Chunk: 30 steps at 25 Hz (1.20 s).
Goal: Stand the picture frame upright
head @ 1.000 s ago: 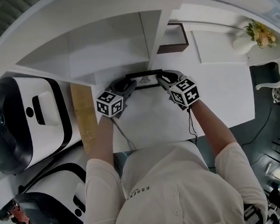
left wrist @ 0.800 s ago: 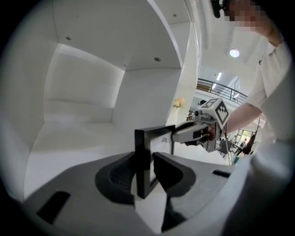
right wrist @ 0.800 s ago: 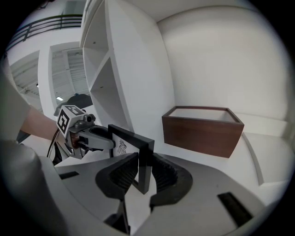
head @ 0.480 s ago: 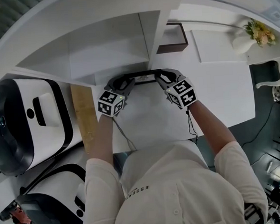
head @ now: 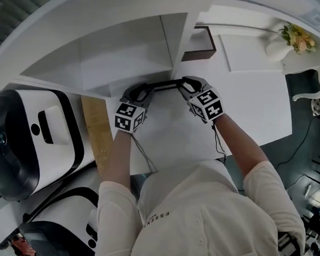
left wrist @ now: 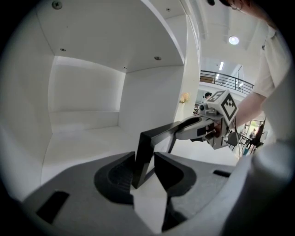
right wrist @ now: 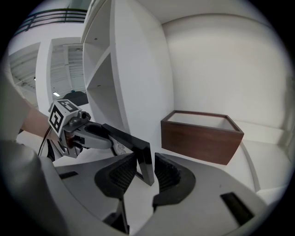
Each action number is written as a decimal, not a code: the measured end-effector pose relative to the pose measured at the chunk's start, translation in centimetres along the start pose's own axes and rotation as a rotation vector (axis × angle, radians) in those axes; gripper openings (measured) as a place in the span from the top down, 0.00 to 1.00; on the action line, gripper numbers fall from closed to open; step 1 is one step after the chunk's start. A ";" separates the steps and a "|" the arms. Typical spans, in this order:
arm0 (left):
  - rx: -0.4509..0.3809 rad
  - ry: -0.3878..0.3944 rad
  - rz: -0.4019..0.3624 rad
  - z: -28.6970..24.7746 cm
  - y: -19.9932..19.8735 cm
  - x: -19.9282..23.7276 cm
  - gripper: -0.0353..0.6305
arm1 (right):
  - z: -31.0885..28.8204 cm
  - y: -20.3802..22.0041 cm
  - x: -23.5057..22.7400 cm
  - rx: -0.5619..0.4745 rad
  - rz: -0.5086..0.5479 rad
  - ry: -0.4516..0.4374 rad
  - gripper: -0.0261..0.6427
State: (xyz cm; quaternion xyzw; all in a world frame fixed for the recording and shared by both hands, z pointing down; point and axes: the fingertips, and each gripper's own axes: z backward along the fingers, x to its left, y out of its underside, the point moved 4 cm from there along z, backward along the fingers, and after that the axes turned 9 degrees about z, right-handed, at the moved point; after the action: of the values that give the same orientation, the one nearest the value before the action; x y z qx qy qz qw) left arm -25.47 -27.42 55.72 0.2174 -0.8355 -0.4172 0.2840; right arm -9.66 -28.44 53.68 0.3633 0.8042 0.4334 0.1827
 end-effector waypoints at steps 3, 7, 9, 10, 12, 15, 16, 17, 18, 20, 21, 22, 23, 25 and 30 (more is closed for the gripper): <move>0.015 -0.022 -0.002 -0.1 0.0 -0.1 0.78 | -0.1 0.0 0.0 0.004 -0.009 -0.002 0.78; 0.009 -0.056 0.019 0.1 -0.1 0.1 0.73 | 0.0 0.0 0.0 0.007 -0.030 0.004 0.78; 0.001 -0.073 0.047 0.2 0.1 0.5 0.67 | 0.0 0.1 0.0 0.009 -0.046 0.009 0.78; 0.001 -0.077 0.058 0.3 0.2 0.6 0.64 | 0.1 0.1 0.0 0.012 -0.052 0.012 0.78; 0.012 -0.074 0.075 0.4 0.5 0.6 0.59 | 0.2 0.2 0.0 0.019 -0.065 0.019 0.76; 0.024 -0.064 0.126 0.6 1.0 0.0 0.54 | 0.8 0.5 0.1 0.031 -0.077 0.018 0.72; 0.025 -0.067 0.142 0.9 1.1 -0.2 0.53 | 1.1 0.6 0.3 0.038 -0.074 0.013 0.71; 0.026 -0.074 0.151 1.2 1.3 -0.4 0.53 | 1.4 0.8 0.6 0.045 -0.066 0.008 0.70; 0.027 -0.082 0.154 1.6 1.4 -0.5 0.53 | 1.7 1.0 0.8 0.051 -0.054 0.006 0.70; 0.021 -0.105 0.137 2.4 1.4 -1.0 0.53 | 2.3 1.1 1.2 0.050 -0.038 0.013 0.70; 0.014 -0.117 0.120 2.9 1.2 -1.3 0.53 | 2.7 1.1 1.3 0.043 -0.040 0.020 0.70; 0.003 -0.128 0.103 3.3 1.0 -1.7 0.53 | 3.1 1.0 1.5 0.035 -0.047 0.028 0.70; -0.012 -0.136 0.090 3.8 0.8 -2.1 0.53 | 3.5 0.8 1.6 0.026 -0.052 0.037 0.70; -0.045 -0.149 0.077 4.8 0.3 -2.9 0.53 | 4.5 0.4 2.0 0.005 -0.053 0.048 0.70; -0.142 -0.189 0.057 8.1 -0.9 -5.6 0.69 | 8.1 -1.7 3.8 -0.091 0.001 0.074 0.91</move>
State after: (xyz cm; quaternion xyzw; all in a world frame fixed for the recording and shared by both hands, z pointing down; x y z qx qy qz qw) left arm -26.50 -19.98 49.36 0.1323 -0.8327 -0.4859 0.2303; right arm -8.01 -21.68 47.88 0.3387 0.7897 0.4829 0.1689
